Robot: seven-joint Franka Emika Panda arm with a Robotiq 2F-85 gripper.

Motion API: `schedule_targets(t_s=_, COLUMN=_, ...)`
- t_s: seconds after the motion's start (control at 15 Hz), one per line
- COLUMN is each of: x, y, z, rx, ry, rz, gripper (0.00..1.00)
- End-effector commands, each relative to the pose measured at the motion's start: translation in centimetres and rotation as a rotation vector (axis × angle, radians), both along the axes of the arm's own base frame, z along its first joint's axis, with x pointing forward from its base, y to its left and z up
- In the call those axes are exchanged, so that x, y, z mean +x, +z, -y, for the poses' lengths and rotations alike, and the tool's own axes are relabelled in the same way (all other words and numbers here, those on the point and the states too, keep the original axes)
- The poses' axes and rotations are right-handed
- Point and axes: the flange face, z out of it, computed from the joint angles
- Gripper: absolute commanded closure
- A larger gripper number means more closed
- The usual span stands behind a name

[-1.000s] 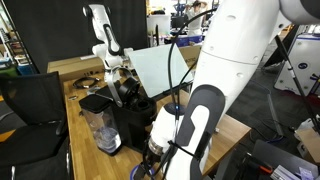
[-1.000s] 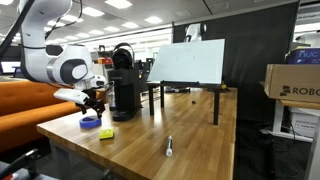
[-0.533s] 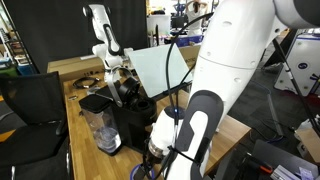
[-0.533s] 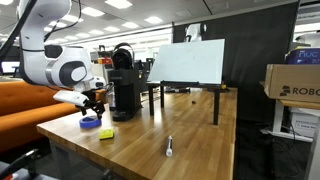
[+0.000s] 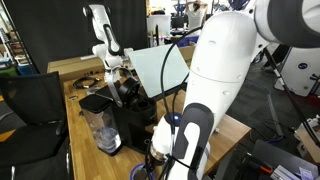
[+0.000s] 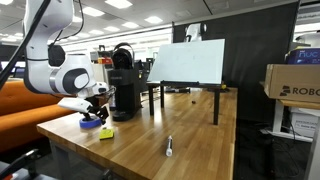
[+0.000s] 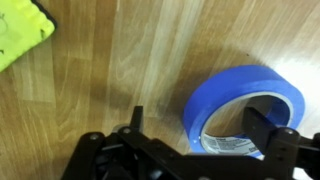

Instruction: Move the masking tape closer to the board

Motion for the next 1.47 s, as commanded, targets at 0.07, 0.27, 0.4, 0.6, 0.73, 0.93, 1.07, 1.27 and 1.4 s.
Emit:
schedule_targets(t_s=0.07, x=0.4, y=-0.5, z=-0.5, rx=-0.008, ry=-0.003, rz=0.034, gripper=0.34)
schedule_targets(t_s=0.27, x=0.5, y=-0.2, z=-0.7, rx=-0.011, ry=0.002, rz=0.047, gripper=0.54)
schedule_targets(t_s=0.4, x=0.4, y=0.0, z=-0.8, rx=-0.012, ry=0.006, rz=0.052, gripper=0.69)
schedule_targets(t_s=0.6, x=0.1, y=0.5, z=-1.2, rx=-0.01, ry=0.013, rz=0.051, gripper=0.9)
schedule_targets(t_s=0.73, x=-0.2, y=1.4, z=-1.6, rx=-0.003, ry=0.023, rz=0.047, gripper=1.0)
schedule_targets(t_s=0.93, x=-0.4, y=4.2, z=-2.2, rx=0.022, ry=0.043, rz=0.051, gripper=0.96)
schedule_targets(t_s=1.07, x=-0.5, y=7.6, z=-2.4, rx=0.039, ry=0.072, rz=0.063, gripper=0.96)
schedule_targets(t_s=1.27, x=-0.6, y=13.1, z=-2.4, rx=0.052, ry=0.105, rz=0.072, gripper=0.96)
schedule_targets(t_s=1.4, x=-0.8, y=16.7, z=-2.3, rx=0.045, ry=0.133, rz=0.061, gripper=0.96)
